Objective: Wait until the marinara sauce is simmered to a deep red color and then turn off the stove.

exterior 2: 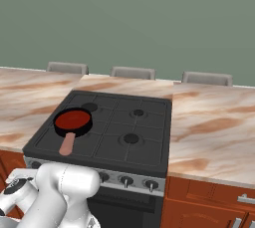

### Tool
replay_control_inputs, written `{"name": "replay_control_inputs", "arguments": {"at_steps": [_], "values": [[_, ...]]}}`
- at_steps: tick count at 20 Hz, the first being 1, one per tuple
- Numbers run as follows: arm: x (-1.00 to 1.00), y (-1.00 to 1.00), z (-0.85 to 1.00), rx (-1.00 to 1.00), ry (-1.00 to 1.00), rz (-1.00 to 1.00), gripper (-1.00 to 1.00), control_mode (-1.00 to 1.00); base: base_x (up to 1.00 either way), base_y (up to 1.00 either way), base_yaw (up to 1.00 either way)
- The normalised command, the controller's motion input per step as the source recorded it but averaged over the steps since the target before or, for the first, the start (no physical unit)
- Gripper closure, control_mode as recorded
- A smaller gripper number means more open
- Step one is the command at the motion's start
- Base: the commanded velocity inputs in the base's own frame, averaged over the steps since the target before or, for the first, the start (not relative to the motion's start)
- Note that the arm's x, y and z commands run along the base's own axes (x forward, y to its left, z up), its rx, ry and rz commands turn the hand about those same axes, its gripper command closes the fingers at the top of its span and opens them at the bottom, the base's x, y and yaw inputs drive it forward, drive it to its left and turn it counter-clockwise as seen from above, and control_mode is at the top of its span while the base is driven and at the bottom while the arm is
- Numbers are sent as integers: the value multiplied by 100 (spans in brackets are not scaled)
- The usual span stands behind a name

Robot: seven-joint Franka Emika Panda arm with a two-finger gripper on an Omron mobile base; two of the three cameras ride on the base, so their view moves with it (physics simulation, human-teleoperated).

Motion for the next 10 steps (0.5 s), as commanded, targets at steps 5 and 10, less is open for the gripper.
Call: {"name": "replay_control_inputs", "arguments": {"at_steps": [5, 10], "values": [[0, 0, 0, 0, 0, 0, 100, -100, 0, 0, 0], [0, 0, 0, 0, 0, 0, 100, -100, 0, 0, 0]]}}
